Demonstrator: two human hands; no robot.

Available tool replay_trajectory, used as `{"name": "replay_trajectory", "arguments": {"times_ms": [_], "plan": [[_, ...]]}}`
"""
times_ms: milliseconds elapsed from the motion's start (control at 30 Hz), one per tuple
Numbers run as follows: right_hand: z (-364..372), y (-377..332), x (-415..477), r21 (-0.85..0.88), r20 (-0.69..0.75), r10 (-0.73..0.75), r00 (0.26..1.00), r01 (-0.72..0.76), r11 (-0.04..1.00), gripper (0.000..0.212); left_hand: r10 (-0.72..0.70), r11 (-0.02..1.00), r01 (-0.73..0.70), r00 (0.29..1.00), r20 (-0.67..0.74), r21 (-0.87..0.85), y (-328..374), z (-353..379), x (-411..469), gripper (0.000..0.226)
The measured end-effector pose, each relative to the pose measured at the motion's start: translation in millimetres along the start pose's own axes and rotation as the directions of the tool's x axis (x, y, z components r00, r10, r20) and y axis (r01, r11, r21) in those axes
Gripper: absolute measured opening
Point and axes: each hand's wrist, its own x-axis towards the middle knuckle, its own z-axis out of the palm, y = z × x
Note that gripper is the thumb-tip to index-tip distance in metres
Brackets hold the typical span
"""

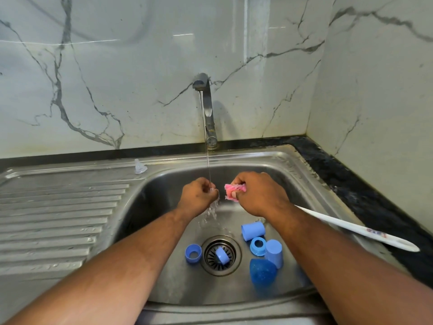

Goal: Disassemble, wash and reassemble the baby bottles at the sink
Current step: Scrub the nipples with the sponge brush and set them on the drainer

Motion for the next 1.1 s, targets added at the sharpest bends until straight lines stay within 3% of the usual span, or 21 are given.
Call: {"name": "replay_trajectory", "arguments": {"times_ms": [267, 500, 600, 833, 1000, 1100], "plan": [[-0.5, -0.9, -0.8, 0.020, -0.007, -0.004, 1.000, 0.004, 1.000, 0.015, 0.006, 0.981, 0.001, 0.999, 0.035, -0.192, 11.6, -6.1, -2.0, 0.017], [-14.2, -8.5, -7.5, 0.014, -0.113, -0.103, 0.988, 0.105, 0.994, 0.033, -0.126, 0.827, 0.064, 0.989, -0.074, -0.559, 31.4, -43.8, -7.6, 0.020], [-24.4, -16.9, -12.5, -0.097, -0.210, -0.231, 0.950, 0.214, 0.972, 0.057, -0.088, 0.816, 0.026, 0.993, -0.079, -0.577, 45.9, -63.1, -28.4, 0.029], [-36.9, -31.5, -25.4, -0.207, -0.287, -0.436, 0.853, 0.389, 0.898, 0.061, -0.067, 0.828, 0.003, 0.993, -0.094, -0.561, 57.4, -72.2, -75.1, 0.035], [-35.0, -31.7, -23.8, -0.187, -0.297, -0.441, 0.847, 0.401, 0.897, 0.048, 0.017, 0.833, -0.027, 1.000, -0.022, -0.553, 55.1, -67.7, -75.0, 0.039], [-32.2, -29.4, -19.4, -0.187, -0.265, -0.437, 0.860, 0.399, 0.898, 0.030, 0.054, 0.813, -0.046, 0.999, -0.003, -0.580, 53.7, -65.8, -69.8, 0.040]]}}
